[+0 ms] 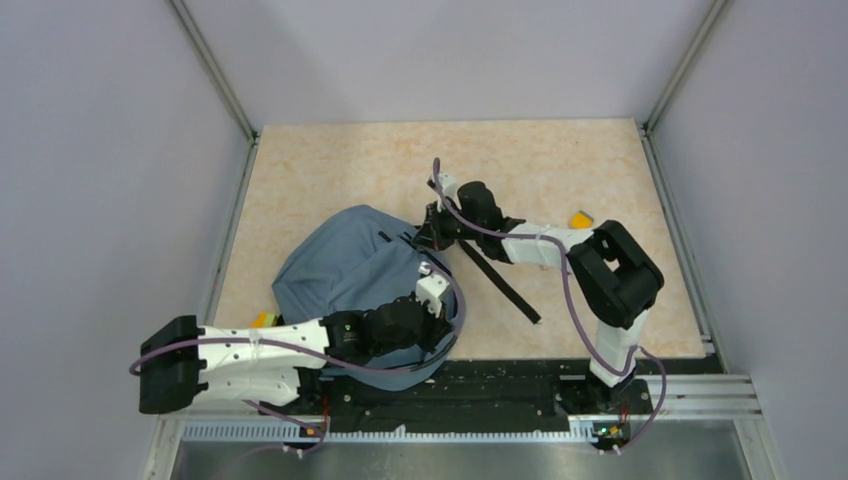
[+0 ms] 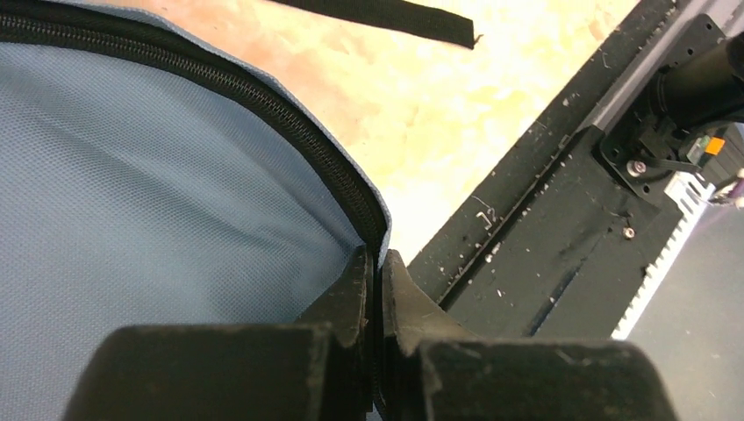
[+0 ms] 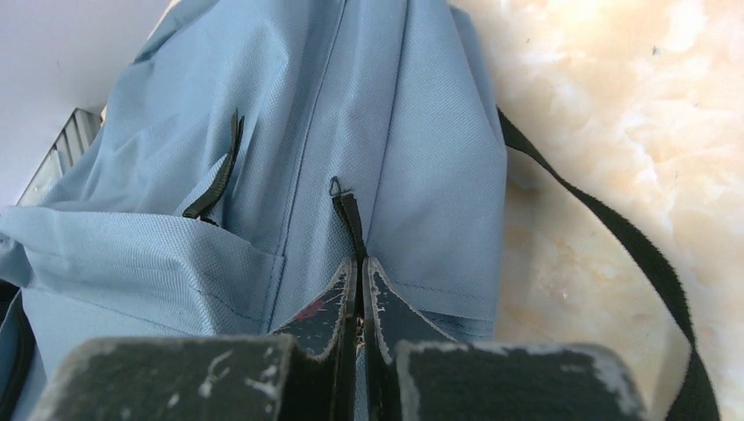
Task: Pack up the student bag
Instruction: Zip the student bag at the center of the board, then adjust the student bag at the center of the board.
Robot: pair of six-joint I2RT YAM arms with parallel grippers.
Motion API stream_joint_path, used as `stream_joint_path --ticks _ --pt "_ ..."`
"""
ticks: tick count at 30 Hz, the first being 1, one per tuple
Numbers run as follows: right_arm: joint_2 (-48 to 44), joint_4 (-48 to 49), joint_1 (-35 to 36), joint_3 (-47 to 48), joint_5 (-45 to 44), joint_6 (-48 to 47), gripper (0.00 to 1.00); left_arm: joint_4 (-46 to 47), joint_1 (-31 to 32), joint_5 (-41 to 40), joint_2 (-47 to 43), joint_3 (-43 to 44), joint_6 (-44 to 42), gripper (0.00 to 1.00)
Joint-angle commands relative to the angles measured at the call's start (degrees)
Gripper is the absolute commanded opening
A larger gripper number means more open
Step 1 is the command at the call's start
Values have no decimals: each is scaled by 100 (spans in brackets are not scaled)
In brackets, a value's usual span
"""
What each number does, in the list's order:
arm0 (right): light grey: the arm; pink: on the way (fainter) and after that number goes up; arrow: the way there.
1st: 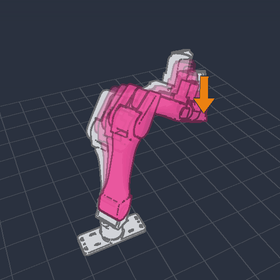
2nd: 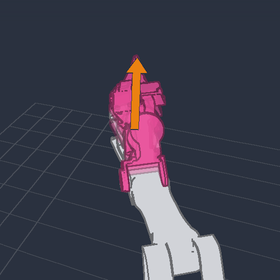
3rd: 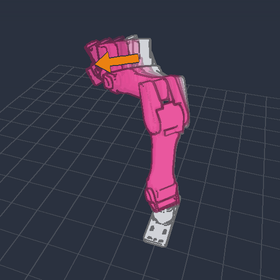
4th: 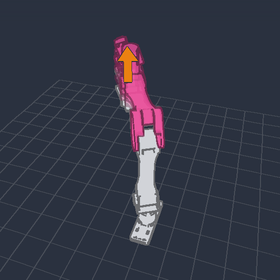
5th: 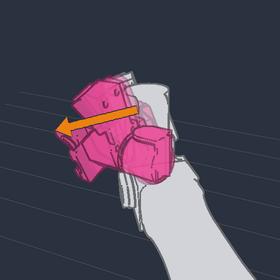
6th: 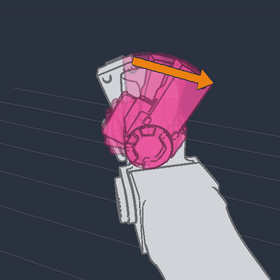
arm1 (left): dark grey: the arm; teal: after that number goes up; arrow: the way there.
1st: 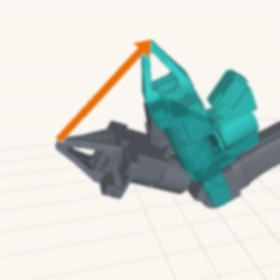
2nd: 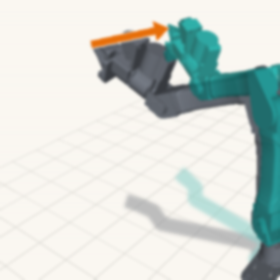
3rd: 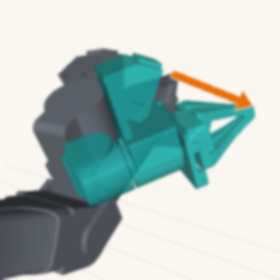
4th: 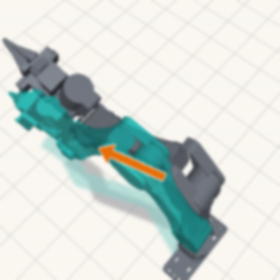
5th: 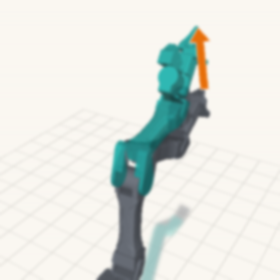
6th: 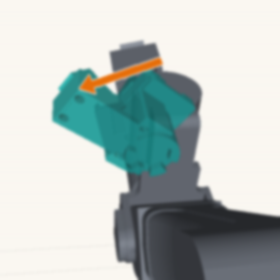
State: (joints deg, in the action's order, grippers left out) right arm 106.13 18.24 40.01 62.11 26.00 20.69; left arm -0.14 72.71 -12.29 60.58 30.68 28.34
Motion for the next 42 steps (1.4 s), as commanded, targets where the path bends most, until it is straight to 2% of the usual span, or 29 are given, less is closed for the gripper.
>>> stream_joint_path --ticks 1,2,3,5,7,10,15,20,21,25,28,34,42 --pt "-209 604 25 526 -477 -145 0 728 41 -284 287 297 -149 0" --pt "-294 403 25 581 -629 -266 2 904 -12 -381 424 408 -215 0" --pt "-385 184 12 619 -840 -394 9 1099 -70 -418 596 554 -269 0" --pt "-636 -160 -37 625 -1125 -582 41 1375 -187 -466 1019 940 -346 0" --pt "-1049 -439 -148 512 -1361 -714 58 1551 -268 -504 1486 1394 -382 0" --pt "-1778 -792 -440 203 -1660 -824 69 1756 -363 -412 2190 2077 -528 0" --pt "-3062 -1743 -914 -235 -2170 -946 81 2245 -686 -497 2963 2909 -358 0" --pt "-3956 -2540 -977 -632 -3220 -834 87 2492 -1183 -297 3488 3459 80 0" --pt "-4062 -2661 -983 -695 -3333 -753 87 2476 -1196 -300 3539 3552 -7 6" --pt "-4436 -2996 -986 -981 -3651 -473 87 2157 -1191 -324 3436 3645 -470 48" --pt "-4652 -3124 -986 -1231 -3745 -240 87 1854 -1193 -476 3016 3348 -623 62" --pt "-5089 -2832 -980 -2186 -3459 -34 84 1074 -1163 -929 1801 2295 -522 66" --pt "-5659 -2652 -926 -2940 -1918 387 77 -893 -1159 -1382 333 1715 17 70"
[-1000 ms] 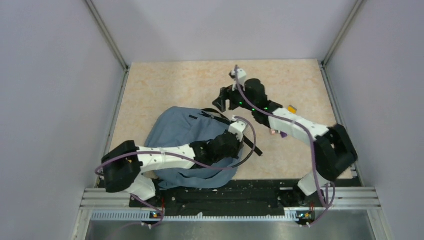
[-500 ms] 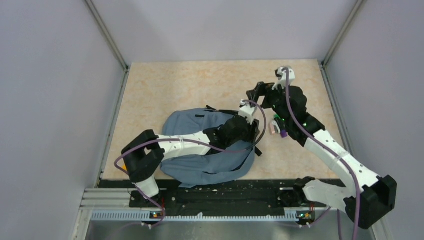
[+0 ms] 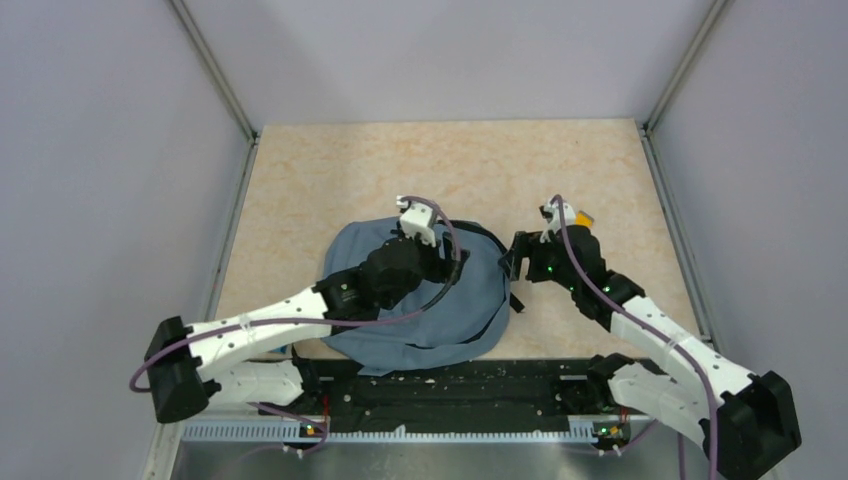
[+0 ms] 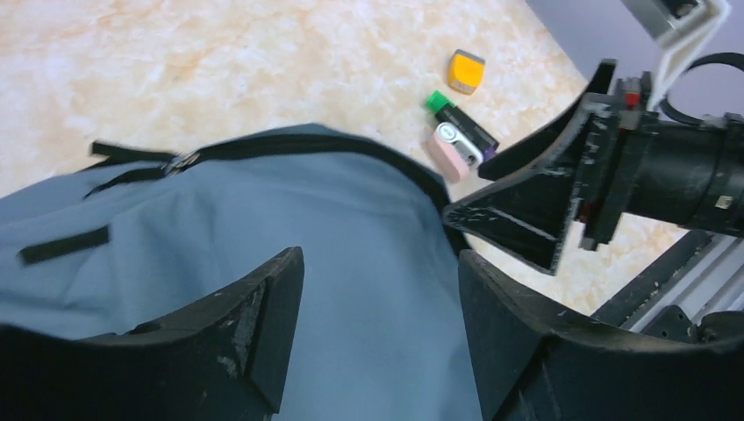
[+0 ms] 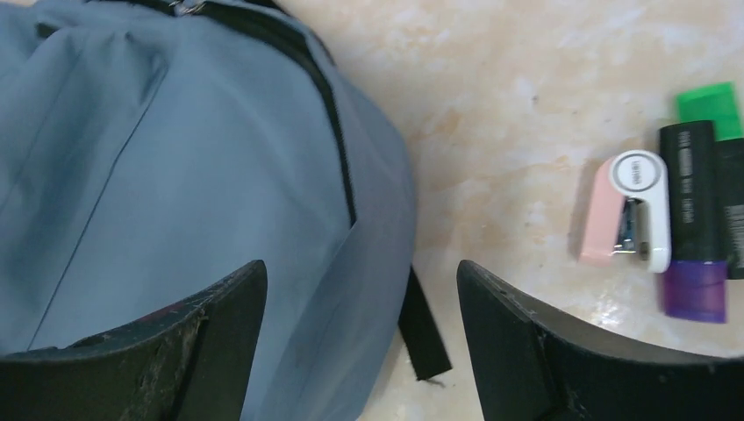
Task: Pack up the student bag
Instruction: Adjust the student bag at the center of the board.
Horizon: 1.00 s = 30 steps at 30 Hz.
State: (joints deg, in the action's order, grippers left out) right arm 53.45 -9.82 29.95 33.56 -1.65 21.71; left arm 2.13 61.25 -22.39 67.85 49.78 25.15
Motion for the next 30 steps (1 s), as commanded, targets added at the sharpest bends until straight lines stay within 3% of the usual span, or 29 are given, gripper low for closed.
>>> stream_joint_path --ticks 1,6,11,15,18,21,24,25,30 --pt "-424 103 113 -143 922 334 77 -1418 -16 -485 -483 -178 418 71" --pt "-595 34 431 -436 951 565 70 -2524 -25 -1232 -775 -244 992 72" --pt "-545 141 792 -514 877 678 61 -2357 -51 -867 -1010 -485 1102 72" --pt "-421 183 889 -461 702 619 45 -2406 -61 -770 -895 -499 1201 68" --pt "-356 269 889 -430 496 592 25 -2444 -56 -706 -708 -453 1286 52" --pt "-224 448 889 -391 206 546 8 -2285 -60 -511 -530 -461 1349 27" --pt "44 583 889 -260 -254 455 0 -2200 -61 -339 -329 -367 1406 4" --pt "139 652 889 -209 -391 421 0 -2165 -61 -273 -260 -311 1394 0" --pt "889 944 882 319 -1140 -27 0 -1810 -48 297 47 -30 1160 0"
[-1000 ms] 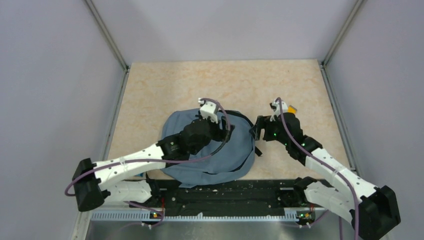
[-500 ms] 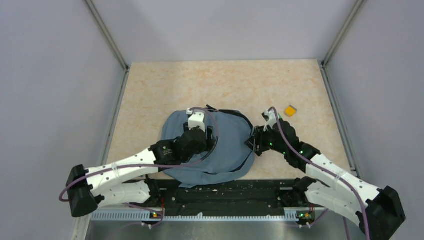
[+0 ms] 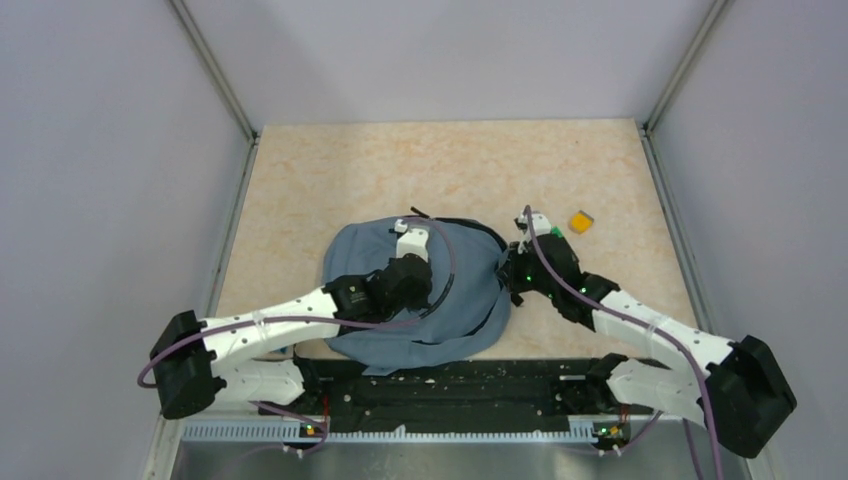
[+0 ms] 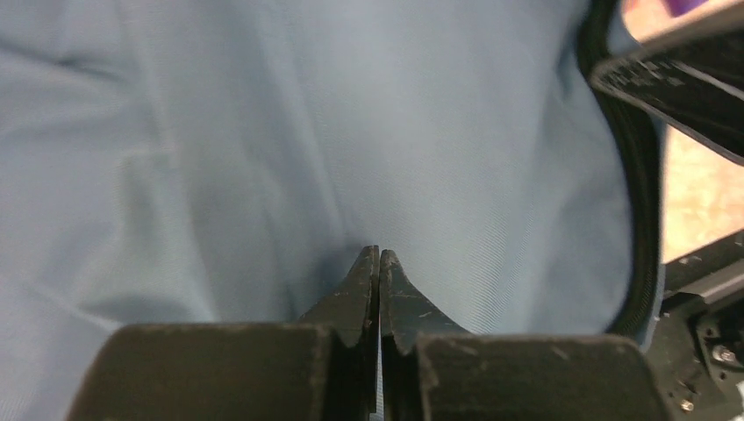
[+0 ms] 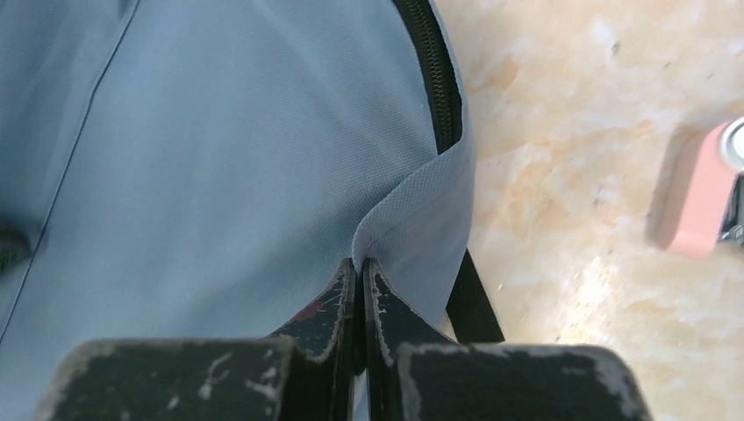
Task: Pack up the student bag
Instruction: Adjust the student bag at the center of the board.
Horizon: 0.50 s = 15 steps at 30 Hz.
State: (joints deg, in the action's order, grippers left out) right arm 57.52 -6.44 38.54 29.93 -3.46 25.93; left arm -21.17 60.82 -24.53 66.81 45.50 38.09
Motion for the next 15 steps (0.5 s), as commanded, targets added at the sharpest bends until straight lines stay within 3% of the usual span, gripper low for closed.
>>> stream_joint_path --ticks 1,3,8,15 --pt "669 740 9 838 -1083 -551 0 636 -3 619 226 432 -162 0" --pt "1122 998 -130 1119 -1061 -756 0 934 -5 866 373 497 -253 0" --pt "2228 1550 -839 2015 227 -896 0 1417 -5 1211 918 846 -478 0" --pt "4093 1524 -945 3833 835 -1553 0 1996 -31 734 1640 1460 -1001 0"
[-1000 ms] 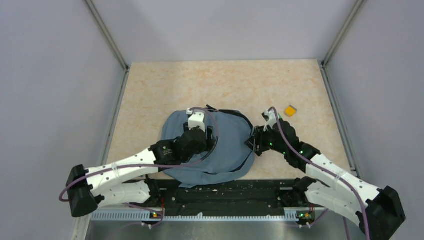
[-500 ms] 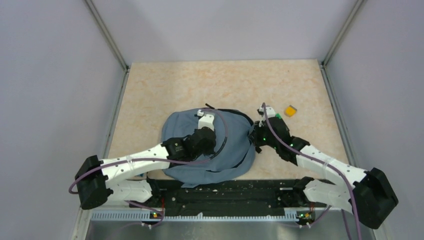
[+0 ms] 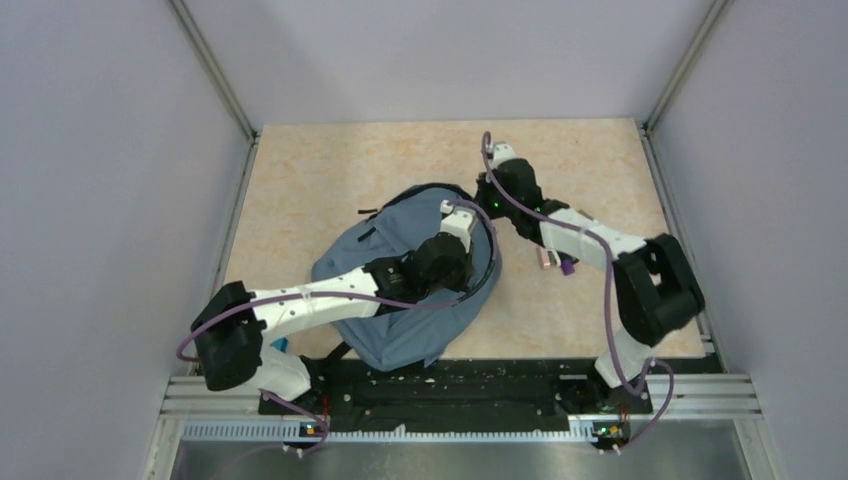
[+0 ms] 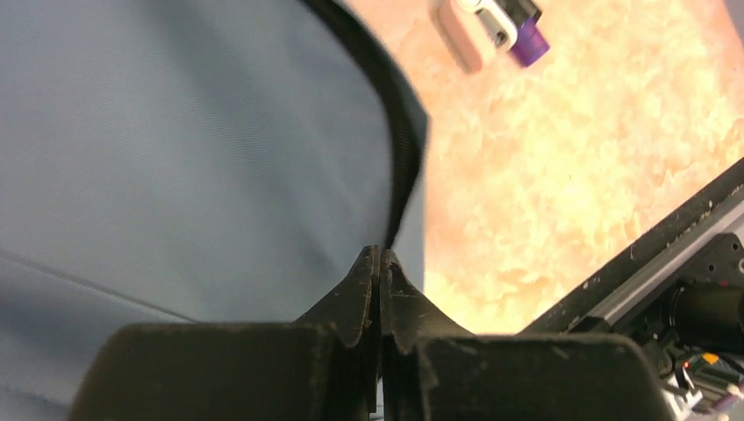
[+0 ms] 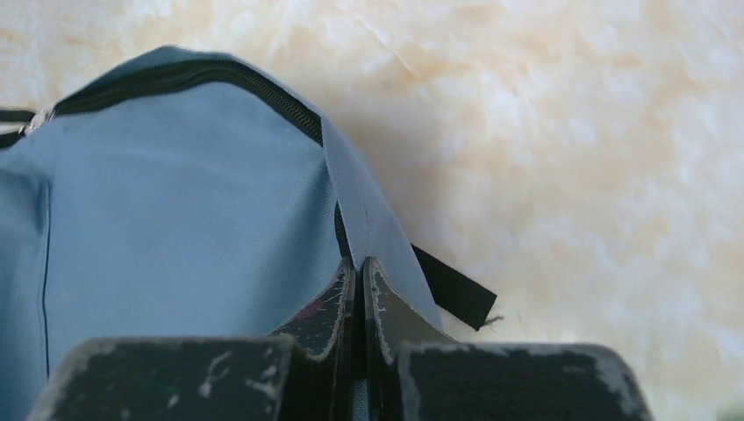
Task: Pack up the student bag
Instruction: Adjust the student bag at the center of the board.
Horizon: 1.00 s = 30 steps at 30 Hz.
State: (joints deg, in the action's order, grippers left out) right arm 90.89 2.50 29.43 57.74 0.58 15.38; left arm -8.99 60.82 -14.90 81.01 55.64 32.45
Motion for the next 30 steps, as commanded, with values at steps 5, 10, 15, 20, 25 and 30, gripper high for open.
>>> stream_joint_path --ticks 5,10,15,20,25,30 --pt "1716 574 -68 2172 695 -671 0 1147 -194 -375 603 872 -845 0" --pt "1945 133 -76 2769 872 -859 1 922 -405 -438 483 869 -1056 14" --pt "1302 -342 -95 2519 742 -901 54 277 -727 -599 -236 385 -1385 63" --pt "25 -466 -89 1290 398 -433 71 -558 -1239 -756 -1048 -34 -1485 76" --pt "-1204 -790 -59 63 76 495 73 -1554 -2123 -426 -1478 -53 -1327 77" --pt "-1925 -659 118 -1171 56 917 76 -2242 -2705 -43 -1799 17 -1163 78"
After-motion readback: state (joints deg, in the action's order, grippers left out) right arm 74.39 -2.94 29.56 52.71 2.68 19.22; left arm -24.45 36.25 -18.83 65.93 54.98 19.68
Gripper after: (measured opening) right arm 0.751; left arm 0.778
